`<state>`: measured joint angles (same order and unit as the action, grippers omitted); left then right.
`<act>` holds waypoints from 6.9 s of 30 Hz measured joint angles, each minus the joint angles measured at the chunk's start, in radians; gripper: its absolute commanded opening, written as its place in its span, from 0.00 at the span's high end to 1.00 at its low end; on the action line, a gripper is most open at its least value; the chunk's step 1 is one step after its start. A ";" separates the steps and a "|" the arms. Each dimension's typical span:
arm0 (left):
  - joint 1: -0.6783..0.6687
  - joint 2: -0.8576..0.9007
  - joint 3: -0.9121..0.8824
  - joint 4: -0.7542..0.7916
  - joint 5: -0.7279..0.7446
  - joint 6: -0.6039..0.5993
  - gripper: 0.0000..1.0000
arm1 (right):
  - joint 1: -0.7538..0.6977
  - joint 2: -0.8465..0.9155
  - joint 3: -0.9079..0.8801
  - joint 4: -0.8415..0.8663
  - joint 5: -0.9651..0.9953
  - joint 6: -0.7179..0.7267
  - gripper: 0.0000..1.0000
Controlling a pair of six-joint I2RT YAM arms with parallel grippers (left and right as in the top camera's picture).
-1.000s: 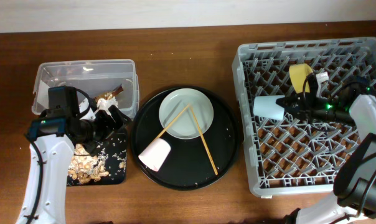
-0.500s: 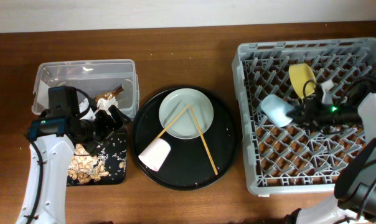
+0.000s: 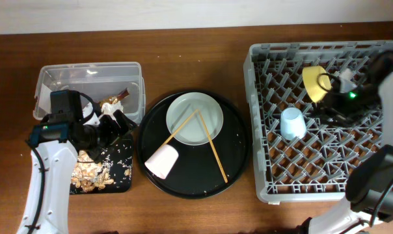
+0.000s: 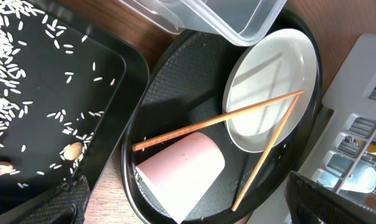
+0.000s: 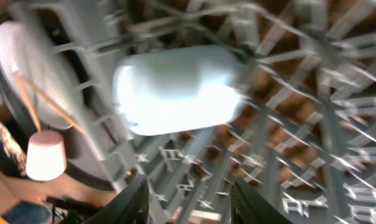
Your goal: Sort waste into correct bins and load items into the dishwasher rack
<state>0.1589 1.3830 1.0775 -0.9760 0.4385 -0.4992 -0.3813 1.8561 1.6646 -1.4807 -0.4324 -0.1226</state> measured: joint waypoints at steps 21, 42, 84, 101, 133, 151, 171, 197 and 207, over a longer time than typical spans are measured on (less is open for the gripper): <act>0.000 0.000 0.000 0.000 0.000 0.000 0.01 | 0.228 -0.007 -0.124 0.115 0.250 0.067 0.85; 0.000 -0.001 0.000 0.000 0.000 0.000 0.01 | 0.520 -0.032 0.047 0.107 0.285 0.095 0.55; 0.000 -0.002 0.001 0.000 0.009 -0.026 0.01 | 0.816 -0.077 0.250 0.003 0.168 0.138 0.60; 0.509 -0.002 0.011 0.080 0.029 -0.105 0.01 | 1.469 -0.038 0.175 0.291 0.648 0.376 0.48; 0.649 -0.002 0.011 0.079 0.029 -0.108 0.01 | 1.619 0.149 -0.199 0.782 0.975 0.372 0.58; 0.649 -0.002 0.011 0.079 0.029 -0.108 0.01 | 1.635 0.149 -0.145 0.890 0.924 0.359 0.48; 0.649 -0.002 0.011 0.079 0.029 -0.108 0.01 | 1.509 0.213 -0.142 0.814 1.064 0.355 0.66; 0.649 -0.002 0.011 0.079 0.029 -0.108 0.01 | 1.372 -0.034 -0.140 0.634 0.574 0.360 0.61; 0.649 -0.002 0.011 0.079 0.029 -0.108 0.01 | 1.430 0.106 -0.138 0.608 0.489 0.359 0.61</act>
<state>0.8074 1.3815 1.0889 -0.8967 0.4675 -0.6071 1.0489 1.9625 1.5261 -0.8730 0.0566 0.2359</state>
